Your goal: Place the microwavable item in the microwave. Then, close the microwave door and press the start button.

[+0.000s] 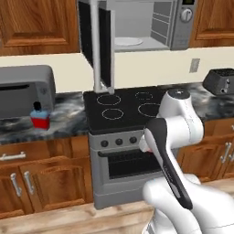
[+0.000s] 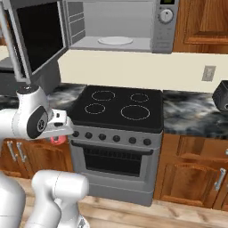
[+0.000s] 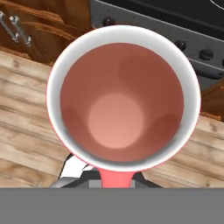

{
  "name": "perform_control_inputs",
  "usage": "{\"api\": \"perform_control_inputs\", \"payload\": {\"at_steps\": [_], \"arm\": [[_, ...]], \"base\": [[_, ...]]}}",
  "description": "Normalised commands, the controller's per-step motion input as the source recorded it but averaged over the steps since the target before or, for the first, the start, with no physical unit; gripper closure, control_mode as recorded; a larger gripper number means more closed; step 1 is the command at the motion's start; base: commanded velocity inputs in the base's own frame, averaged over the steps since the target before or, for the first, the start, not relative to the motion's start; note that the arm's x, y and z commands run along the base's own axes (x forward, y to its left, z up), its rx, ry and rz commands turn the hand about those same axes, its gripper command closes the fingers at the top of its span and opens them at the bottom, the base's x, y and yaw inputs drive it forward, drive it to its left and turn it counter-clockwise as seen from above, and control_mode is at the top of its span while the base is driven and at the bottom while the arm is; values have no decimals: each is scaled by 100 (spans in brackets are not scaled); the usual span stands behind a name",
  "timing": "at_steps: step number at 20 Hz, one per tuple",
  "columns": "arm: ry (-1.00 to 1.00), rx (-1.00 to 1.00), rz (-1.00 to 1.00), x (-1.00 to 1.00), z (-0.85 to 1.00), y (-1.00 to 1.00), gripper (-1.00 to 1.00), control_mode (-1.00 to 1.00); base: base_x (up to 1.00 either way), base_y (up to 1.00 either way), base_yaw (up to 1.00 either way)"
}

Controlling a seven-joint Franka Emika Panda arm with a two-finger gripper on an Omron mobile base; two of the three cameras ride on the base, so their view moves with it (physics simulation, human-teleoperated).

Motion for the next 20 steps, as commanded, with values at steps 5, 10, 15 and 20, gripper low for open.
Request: {"api": "perform_control_inputs", "payload": {"at_steps": [5,10,15,20], "arm": [[0,0,0,0,0,0,100,100],[0,0,0,0,0,0,100,100],[0,0,0,0,0,0,100,100],[0,0,0,0,0,0,100,100]], "base": [[99,-85,22],[100,-38,19],[21,-10,3],[46,1,-7]]}}
